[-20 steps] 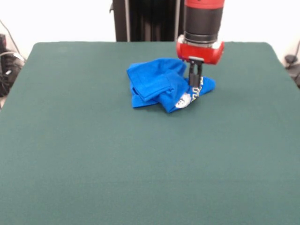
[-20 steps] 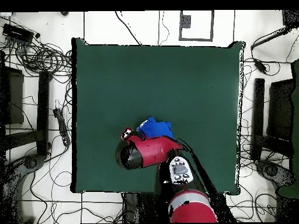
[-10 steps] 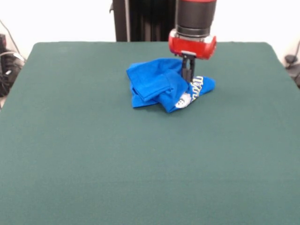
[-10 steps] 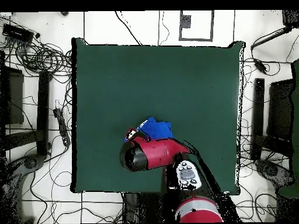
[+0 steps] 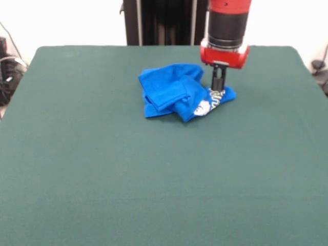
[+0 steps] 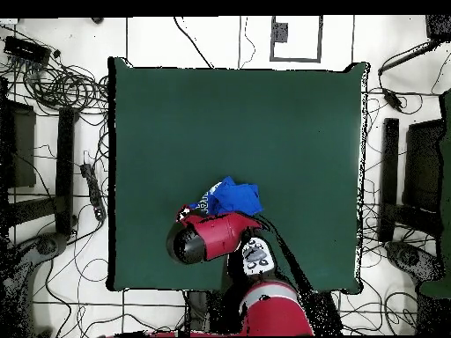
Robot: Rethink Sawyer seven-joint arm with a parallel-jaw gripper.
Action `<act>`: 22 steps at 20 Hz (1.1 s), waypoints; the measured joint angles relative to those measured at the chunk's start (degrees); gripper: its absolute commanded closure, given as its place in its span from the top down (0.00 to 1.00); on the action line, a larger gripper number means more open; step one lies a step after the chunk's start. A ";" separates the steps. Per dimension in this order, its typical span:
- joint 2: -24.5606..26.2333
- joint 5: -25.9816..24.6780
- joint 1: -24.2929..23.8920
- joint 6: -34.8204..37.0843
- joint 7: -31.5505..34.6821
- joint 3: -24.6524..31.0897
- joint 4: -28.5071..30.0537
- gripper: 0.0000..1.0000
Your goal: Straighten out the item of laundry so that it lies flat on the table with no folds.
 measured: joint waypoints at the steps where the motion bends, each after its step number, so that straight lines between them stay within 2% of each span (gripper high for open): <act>1: 0.37 -0.25 0.02 -0.01 0.00 -0.01 -0.02 0.00; 7: 2.13 -2.15 -1.38 -0.13 0.00 0.20 -0.14 0.00; 15: 2.06 -3.57 -2.49 -0.15 0.00 1.13 -0.25 0.00; 22: 2.31 -2.81 0.88 -0.13 0.00 -1.38 -1.19 0.00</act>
